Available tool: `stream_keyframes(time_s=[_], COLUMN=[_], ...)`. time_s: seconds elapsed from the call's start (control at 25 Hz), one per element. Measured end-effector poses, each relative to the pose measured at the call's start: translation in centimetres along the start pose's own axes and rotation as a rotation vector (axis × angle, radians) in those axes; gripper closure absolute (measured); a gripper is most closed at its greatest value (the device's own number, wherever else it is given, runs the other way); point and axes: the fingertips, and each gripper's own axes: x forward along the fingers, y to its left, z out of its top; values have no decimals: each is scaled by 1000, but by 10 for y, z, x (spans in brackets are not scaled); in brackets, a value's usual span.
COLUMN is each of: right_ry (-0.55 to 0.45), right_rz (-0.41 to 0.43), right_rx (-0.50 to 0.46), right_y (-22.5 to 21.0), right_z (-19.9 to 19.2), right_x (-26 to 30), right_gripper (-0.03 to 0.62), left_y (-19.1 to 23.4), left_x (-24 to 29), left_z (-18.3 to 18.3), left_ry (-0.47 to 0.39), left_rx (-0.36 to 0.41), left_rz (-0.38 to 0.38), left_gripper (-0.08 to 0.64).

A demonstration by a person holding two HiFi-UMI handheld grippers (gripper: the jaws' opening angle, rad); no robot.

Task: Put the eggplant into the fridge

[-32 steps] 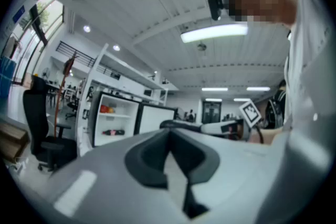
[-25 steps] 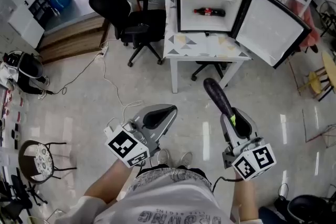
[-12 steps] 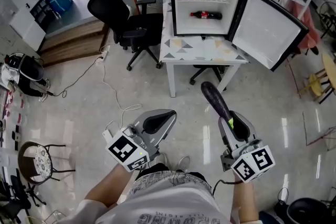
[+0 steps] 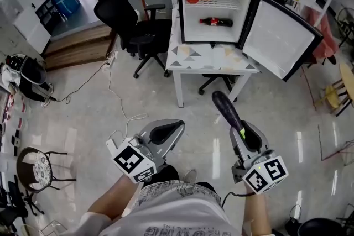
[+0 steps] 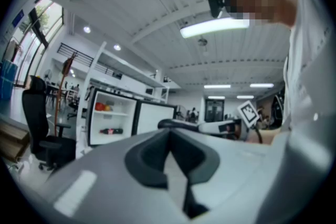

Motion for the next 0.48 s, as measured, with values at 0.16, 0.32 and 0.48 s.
stream_keyframes(time_s=[0.16,0.32,0.48], right_ry=[0,4,4], right_rz=[6,1,-5], right_rx=[1,3,0], right_y=[-7,-17,-26], right_z=[-2,-1,0], right_x=[-1,0,3], right_gripper=[463,464,464], left_y=[-2,0,5], left_x=[6,15,23], left_z=[-2,-3,-5], left_ry=[1,7,4], left_rx=[7,7,6], left_rz=[0,0,-2], left_gripper=[552,552,552])
